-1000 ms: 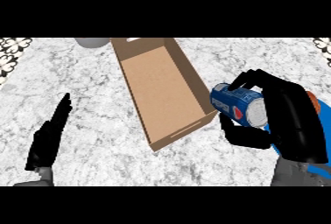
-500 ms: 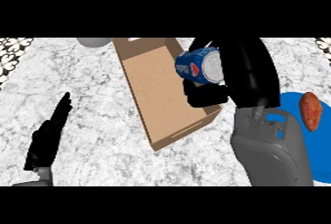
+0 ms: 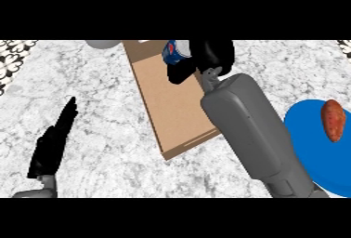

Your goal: Pick the can from the plate and place it in the cardboard box

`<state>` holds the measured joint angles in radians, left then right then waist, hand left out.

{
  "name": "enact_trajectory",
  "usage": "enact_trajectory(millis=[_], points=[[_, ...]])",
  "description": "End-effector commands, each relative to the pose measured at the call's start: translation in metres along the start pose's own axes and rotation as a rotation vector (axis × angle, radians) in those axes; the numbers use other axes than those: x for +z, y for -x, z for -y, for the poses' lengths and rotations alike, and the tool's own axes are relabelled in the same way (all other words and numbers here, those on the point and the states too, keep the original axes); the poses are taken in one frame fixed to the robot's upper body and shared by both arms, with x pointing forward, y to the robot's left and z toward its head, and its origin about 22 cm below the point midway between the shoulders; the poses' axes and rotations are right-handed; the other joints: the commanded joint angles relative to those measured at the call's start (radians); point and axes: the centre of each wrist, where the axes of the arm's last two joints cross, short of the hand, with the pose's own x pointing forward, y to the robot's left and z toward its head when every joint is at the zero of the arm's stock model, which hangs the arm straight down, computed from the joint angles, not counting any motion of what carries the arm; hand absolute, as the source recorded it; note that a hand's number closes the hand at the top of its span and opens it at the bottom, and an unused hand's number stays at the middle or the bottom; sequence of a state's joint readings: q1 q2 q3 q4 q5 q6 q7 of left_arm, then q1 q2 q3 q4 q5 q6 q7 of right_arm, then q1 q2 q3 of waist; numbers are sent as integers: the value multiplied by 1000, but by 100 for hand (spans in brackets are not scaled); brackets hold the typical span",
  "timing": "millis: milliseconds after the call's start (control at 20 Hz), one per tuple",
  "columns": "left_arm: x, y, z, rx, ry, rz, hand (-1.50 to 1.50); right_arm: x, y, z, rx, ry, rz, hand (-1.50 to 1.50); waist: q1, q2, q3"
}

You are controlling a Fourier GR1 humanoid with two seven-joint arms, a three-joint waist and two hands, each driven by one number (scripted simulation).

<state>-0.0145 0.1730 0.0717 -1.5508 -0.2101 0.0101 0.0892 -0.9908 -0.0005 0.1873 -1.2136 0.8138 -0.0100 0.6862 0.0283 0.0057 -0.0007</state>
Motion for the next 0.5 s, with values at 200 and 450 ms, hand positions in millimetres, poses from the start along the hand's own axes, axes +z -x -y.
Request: enact_trajectory(millis=[200, 450], points=[[8, 11, 2, 13, 22, 3, 0, -42, 7, -34, 55, -106, -111, 150, 8, 3, 0], [-10, -13, 16, 5, 39, 9, 0, -49, 30, -60, -41, -92, -187, -150, 24, 9, 0]])
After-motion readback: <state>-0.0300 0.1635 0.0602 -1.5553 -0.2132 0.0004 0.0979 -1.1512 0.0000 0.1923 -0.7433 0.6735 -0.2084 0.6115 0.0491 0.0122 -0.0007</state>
